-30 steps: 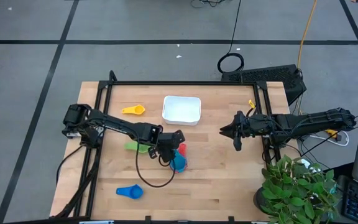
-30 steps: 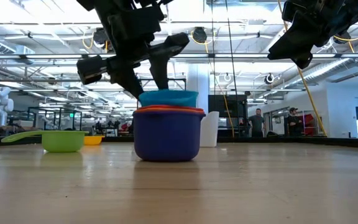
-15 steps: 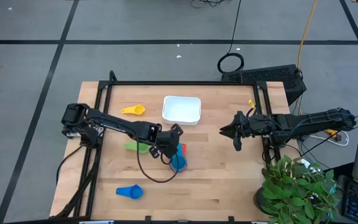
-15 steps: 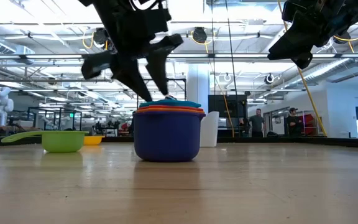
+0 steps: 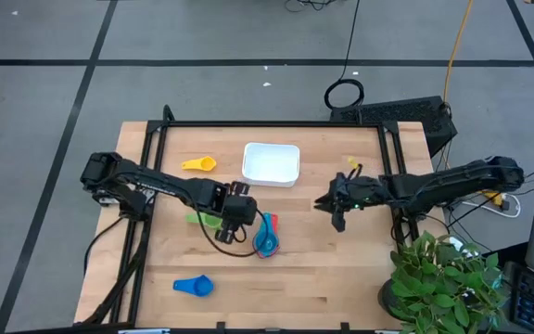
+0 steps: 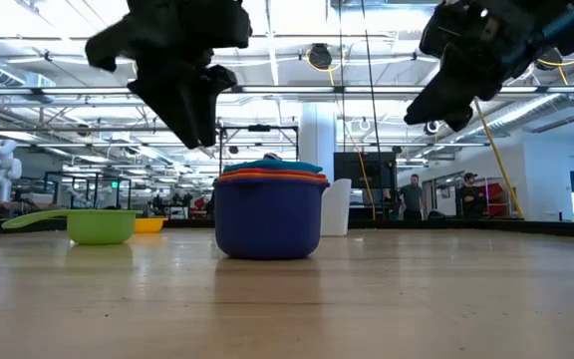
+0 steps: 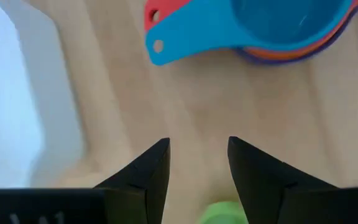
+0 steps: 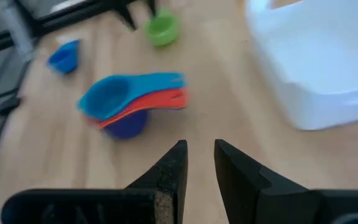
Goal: Nest measuring cups in basket
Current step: Adjust the stacked measuring cups
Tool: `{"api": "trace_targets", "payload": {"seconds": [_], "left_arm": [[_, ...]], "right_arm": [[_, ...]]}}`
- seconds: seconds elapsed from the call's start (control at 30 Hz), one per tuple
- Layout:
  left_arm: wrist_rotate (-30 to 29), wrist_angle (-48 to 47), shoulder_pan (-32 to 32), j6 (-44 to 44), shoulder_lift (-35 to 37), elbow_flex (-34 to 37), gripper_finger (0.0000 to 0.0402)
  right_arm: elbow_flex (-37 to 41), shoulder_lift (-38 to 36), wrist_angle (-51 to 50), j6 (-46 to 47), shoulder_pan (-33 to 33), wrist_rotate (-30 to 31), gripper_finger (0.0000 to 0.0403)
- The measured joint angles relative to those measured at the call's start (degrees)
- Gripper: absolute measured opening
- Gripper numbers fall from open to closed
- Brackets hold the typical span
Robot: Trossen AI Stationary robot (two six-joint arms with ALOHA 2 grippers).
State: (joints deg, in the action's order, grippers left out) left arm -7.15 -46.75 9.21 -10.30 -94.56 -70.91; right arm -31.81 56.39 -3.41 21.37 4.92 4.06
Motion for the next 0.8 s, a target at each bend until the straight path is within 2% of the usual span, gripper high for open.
{"api": "trace_targets", "payload": {"seconds": [0.1,0.2,0.37,0.5,0.63,0.8], "left_arm": [[3.0,0.0,0.5,6.1,-0.9,0.0,0.0165],[4.8,0.0,1.2,9.5,-0.8,0.1,0.0165],[7.8,0.3,3.0,12.5,-0.7,0.6,0.0165],[9.0,0.1,5.1,14.4,-0.8,1.8,0.0159],[8.5,0.3,6.8,15.9,-0.8,2.7,0.0119],[10.2,4.7,7.1,18.3,-0.8,5.3,0.0027]], "right_arm": [[-0.1,4.9,7.2,-1.0,0.1,-4.4,0.0073],[0.0,9.1,11.5,-1.1,0.1,-5.6,0.0068],[0.0,14.5,12.3,-1.6,0.1,-5.6,0.0010],[0.0,17.3,14.0,-1.7,0.1,-5.7,0.0003],[-0.2,20.9,17.8,-1.2,0.1,-5.9,0.0001],[-3.4,26.9,18.6,-1.2,0.0,-7.5,0.0000]]}}
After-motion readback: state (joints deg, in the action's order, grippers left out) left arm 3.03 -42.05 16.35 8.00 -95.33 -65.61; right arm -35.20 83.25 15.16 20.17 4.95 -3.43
